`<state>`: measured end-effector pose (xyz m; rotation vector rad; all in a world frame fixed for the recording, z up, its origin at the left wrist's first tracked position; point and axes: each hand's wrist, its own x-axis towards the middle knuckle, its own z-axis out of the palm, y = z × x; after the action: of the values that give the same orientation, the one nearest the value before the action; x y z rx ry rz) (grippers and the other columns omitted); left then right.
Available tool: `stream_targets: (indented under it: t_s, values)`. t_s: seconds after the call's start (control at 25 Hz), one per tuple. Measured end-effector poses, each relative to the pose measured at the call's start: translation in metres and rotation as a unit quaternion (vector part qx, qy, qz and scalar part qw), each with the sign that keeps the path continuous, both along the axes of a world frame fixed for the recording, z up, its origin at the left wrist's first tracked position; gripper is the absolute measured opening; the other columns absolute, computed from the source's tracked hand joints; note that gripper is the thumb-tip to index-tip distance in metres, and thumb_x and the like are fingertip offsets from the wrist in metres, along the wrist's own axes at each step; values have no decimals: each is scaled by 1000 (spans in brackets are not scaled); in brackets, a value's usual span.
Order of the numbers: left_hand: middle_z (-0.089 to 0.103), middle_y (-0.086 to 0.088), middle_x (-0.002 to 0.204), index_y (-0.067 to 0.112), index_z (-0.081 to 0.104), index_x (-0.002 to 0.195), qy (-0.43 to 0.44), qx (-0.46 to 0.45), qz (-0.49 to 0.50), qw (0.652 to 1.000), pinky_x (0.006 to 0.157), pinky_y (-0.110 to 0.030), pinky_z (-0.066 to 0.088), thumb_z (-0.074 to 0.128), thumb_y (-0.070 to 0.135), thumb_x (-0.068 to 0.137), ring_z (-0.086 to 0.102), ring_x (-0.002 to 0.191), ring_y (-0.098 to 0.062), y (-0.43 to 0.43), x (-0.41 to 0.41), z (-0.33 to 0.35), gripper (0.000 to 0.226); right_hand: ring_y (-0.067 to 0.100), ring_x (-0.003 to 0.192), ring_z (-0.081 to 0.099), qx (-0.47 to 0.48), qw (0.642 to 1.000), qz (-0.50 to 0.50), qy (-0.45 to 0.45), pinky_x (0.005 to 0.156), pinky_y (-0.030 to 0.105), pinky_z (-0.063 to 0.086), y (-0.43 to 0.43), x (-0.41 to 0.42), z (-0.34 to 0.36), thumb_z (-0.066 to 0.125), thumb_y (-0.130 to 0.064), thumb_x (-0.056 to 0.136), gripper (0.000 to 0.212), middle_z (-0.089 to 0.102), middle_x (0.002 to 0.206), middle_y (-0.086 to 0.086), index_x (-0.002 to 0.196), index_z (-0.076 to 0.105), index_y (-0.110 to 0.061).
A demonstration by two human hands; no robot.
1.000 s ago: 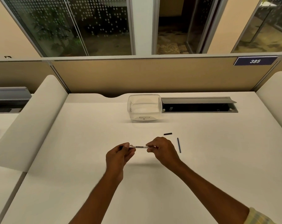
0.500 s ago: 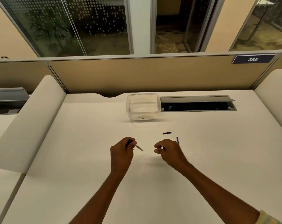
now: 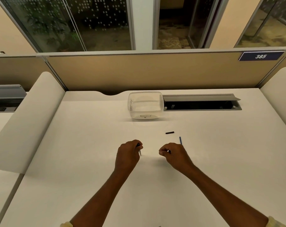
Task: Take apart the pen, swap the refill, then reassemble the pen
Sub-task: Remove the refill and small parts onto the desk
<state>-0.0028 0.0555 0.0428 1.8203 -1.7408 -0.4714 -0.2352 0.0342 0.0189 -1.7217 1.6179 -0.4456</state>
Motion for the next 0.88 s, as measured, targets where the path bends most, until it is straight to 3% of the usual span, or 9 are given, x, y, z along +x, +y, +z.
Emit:
stream_targets:
  t_s: [0.4,0.88]
  values:
    - [83,1,87,13,79,95,8,-19,18,1000,69,-26,50,75,10,96,75,75,-22,7,3,9,6,8,87,69,5,1000,4,-4,82,30,57,4,-3,-5,75,-20,93,11,79,93,-11,88,82,-28]
    - [76,11,73,26,78,92,127,-21,57,990,68,-34,59,77,16,95,72,70,-12,26,31,35,10,-2,82,64,5,1000,11,-4,78,23,53,13,-3,-1,80,-20,91,8,76,91,-16,92,83,-27]
